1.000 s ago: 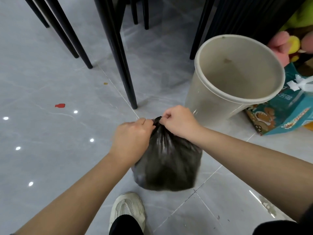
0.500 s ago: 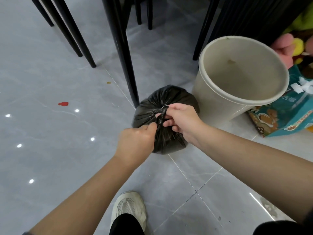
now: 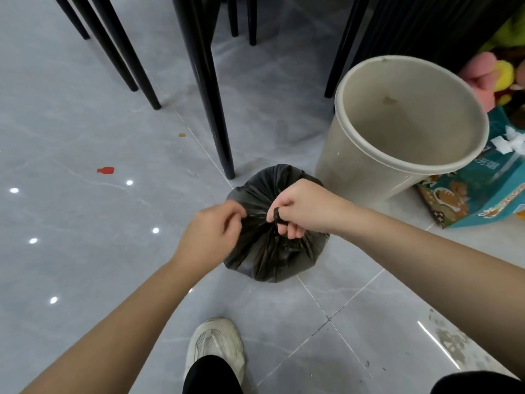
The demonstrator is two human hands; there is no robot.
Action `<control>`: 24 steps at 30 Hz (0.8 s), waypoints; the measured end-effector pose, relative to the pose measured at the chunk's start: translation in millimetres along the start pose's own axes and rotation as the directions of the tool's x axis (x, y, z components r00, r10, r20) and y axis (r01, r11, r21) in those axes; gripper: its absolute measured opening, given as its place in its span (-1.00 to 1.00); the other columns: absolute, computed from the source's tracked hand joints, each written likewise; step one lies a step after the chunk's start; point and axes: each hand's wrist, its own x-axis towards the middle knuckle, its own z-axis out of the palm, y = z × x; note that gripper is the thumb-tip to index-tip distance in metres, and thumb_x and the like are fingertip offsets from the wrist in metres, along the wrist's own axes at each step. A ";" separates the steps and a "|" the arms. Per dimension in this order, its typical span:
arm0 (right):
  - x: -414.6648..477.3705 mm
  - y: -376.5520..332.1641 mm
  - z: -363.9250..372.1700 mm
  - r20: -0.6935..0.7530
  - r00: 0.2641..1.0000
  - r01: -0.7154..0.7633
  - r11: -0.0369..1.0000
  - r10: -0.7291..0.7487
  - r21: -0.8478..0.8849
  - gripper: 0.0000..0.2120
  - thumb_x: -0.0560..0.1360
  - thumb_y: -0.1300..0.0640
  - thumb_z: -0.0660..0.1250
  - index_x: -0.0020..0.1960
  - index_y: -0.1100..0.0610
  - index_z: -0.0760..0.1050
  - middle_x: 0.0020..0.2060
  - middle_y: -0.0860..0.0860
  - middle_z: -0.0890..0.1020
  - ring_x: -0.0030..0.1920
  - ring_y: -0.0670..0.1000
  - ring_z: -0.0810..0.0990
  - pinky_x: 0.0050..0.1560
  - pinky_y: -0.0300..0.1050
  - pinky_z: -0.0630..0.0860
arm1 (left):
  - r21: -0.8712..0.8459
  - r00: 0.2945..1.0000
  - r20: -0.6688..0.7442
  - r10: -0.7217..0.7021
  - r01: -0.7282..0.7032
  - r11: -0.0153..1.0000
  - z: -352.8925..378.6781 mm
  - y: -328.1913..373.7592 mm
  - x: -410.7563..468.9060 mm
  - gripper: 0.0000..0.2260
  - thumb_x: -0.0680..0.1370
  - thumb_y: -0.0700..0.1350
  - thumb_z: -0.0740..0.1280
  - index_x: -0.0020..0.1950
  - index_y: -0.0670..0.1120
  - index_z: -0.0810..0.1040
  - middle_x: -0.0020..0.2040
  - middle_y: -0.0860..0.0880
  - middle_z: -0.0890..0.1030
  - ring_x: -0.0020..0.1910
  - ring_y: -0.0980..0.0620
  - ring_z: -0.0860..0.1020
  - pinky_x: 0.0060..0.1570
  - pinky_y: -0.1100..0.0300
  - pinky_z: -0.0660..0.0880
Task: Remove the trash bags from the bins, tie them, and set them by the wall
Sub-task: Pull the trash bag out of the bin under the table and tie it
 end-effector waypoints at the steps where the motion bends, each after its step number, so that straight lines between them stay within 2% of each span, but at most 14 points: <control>1: -1.6 0.7 -0.3 0.011 0.998 0.070 0.982 -0.069 -0.176 -0.76 0.47 0.32 0.19 -0.15 0.16 0.64 -0.43 -0.01 0.62 -0.51 -0.10 0.56 -0.38 -0.30 0.54 | -0.095 0.997 -0.009 -0.075 0.074 0.993 -2.9 1.0 7.6 -0.85 0.54 -0.17 0.24 -0.06 -0.02 0.60 -0.26 0.05 0.61 -0.30 0.09 0.53 -0.25 0.31 0.45; 2: -1.8 1.2 -0.1 0.042 0.990 0.142 0.923 -0.136 -0.357 -0.76 0.45 0.31 0.22 -0.15 0.12 0.64 -0.41 -0.04 0.61 -0.46 -0.10 0.57 -0.31 -0.32 0.55 | -0.173 0.992 0.003 -0.127 0.125 0.977 -4.6 2.9 15.9 -0.86 0.54 -0.20 0.27 -0.06 -0.04 0.61 -0.24 0.04 0.61 -0.27 0.11 0.54 -0.25 0.39 0.43; 3: -1.8 1.8 0.5 0.086 0.980 0.197 0.821 -0.179 -0.536 -0.78 0.43 0.30 0.24 -0.14 0.09 0.64 -0.34 -0.05 0.62 -0.37 -0.08 0.60 -0.23 -0.29 0.56 | -0.227 0.988 0.025 -0.153 0.154 0.962 -5.4 5.8 24.1 -0.86 0.54 -0.21 0.28 -0.07 -0.04 0.62 -0.22 0.03 0.62 -0.25 0.13 0.54 -0.24 0.44 0.42; 5: -3.2 1.2 4.3 0.159 0.963 0.257 0.565 -0.218 -0.784 -0.77 0.37 0.35 0.26 -0.09 0.12 0.61 -0.15 0.05 0.63 -0.15 0.12 0.62 -0.16 -0.09 0.55 | -0.282 0.987 0.085 -0.139 0.158 0.946 -5.4 14.1 39.1 -0.87 0.54 -0.22 0.30 -0.07 -0.04 0.62 -0.17 0.04 0.63 -0.24 0.20 0.53 -0.20 0.51 0.41; 7: -8.7 0.5 10.4 0.228 0.933 0.319 0.352 -0.277 -0.880 -0.78 0.40 0.39 0.22 -0.07 0.19 0.56 -0.10 0.11 0.59 -0.08 0.18 0.59 -0.24 -0.04 0.44 | -0.348 0.983 0.167 -0.078 0.133 0.928 -4.4 24.0 51.9 -0.89 0.54 -0.25 0.31 -0.03 -0.10 0.61 -0.16 0.00 0.62 -0.28 0.25 0.52 -0.21 0.51 0.41; 8: -10.9 2.8 12.9 0.269 0.892 0.377 0.268 -0.363 -0.887 -0.79 0.39 0.41 0.20 -0.12 0.21 0.56 -0.14 0.11 0.59 -0.11 0.18 0.59 -0.29 -0.05 0.40 | -0.389 0.973 0.225 -0.056 0.143 0.910 -3.5 28.4 57.7 -0.89 0.54 -0.26 0.30 0.01 -0.13 0.60 -0.14 -0.06 0.63 -0.30 0.24 0.53 -0.24 0.46 0.44; 10: -15.7 9.5 13.1 0.335 0.792 0.457 0.131 -0.511 -0.880 -0.81 0.26 0.38 0.20 -0.36 0.17 0.53 -0.37 0.07 0.57 -0.35 0.13 0.58 -0.44 -0.13 0.38 | -0.451 0.921 0.385 -0.056 0.241 0.860 -2.3 35.9 66.8 -0.84 0.57 -0.25 0.27 0.11 -0.15 0.56 -0.02 -0.17 0.64 -0.29 0.14 0.58 -0.32 0.34 0.49; 12: -12.7 24.2 7.3 0.367 0.708 0.500 0.061 -0.603 -0.864 -0.73 0.24 0.31 0.08 -0.48 0.12 0.49 -0.48 0.02 0.51 -0.47 0.07 0.52 -0.50 -0.19 0.44 | -0.466 0.818 0.570 -0.078 0.401 0.789 -1.6 39.2 72.8 -0.79 0.60 -0.23 0.22 0.23 -0.13 0.48 0.12 -0.18 0.60 -0.26 0.04 0.59 -0.34 0.28 0.51; 14: -9.9 34.3 3.1 0.406 0.677 0.529 0.022 -0.614 -0.848 -0.69 0.29 0.29 0.03 -0.45 0.12 0.50 -0.46 0.01 0.51 -0.44 0.06 0.51 -0.43 -0.16 0.51 | -0.461 0.715 0.695 -0.078 0.525 0.716 -1.6 38.1 76.2 -0.76 0.62 -0.20 0.19 0.28 -0.11 0.45 0.17 -0.18 0.54 -0.23 0.00 0.59 -0.32 0.27 0.53; 16: -11.0 37.6 -2.5 0.437 0.648 0.552 -0.010 -0.624 -0.834 -0.73 0.33 0.28 0.07 -0.41 0.10 0.49 -0.41 0.00 0.51 -0.38 0.05 0.51 -0.35 -0.14 0.53 | -0.479 0.666 0.745 -0.046 0.581 0.658 -2.1 34.2 79.5 -0.74 0.62 -0.19 0.18 0.30 -0.10 0.46 0.11 -0.17 0.52 -0.24 0.01 0.57 -0.28 0.26 0.54; 18: -9.8 42.4 -4.5 0.454 0.585 0.562 -0.067 -0.673 -0.824 -0.79 0.36 0.28 0.18 -0.37 0.09 0.49 -0.37 -0.02 0.51 -0.32 0.04 0.50 -0.26 -0.12 0.50 | -0.492 0.642 0.766 -0.009 0.596 0.635 -2.3 30.7 82.2 -0.72 0.62 -0.18 0.19 0.32 -0.12 0.45 0.06 -0.16 0.49 -0.24 0.01 0.56 -0.26 0.25 0.55; 20: -8.8 45.5 -2.7 0.468 0.530 0.583 -0.096 -0.707 -0.807 -0.85 0.37 0.29 0.30 -0.33 0.09 0.51 -0.34 -0.02 0.51 -0.28 0.04 0.50 -0.19 -0.13 0.47 | -0.474 0.589 0.808 0.030 0.619 0.626 -2.5 31.5 83.3 -0.69 0.62 -0.15 0.17 0.36 -0.14 0.43 0.05 -0.16 0.47 -0.23 0.00 0.56 -0.22 0.24 0.57; 24: -4.7 45.8 -3.8 0.459 0.462 0.595 -0.118 -0.759 -0.795 -0.82 0.41 0.32 0.30 -0.32 0.12 0.49 -0.34 0.00 0.50 -0.27 0.05 0.48 -0.12 -0.14 0.41 | -0.418 0.479 0.875 0.069 0.676 0.607 -5.7 34.0 82.7 -0.69 0.61 -0.13 0.16 0.33 -0.18 0.45 -0.11 -0.09 0.57 -0.26 0.04 0.58 -0.20 0.24 0.58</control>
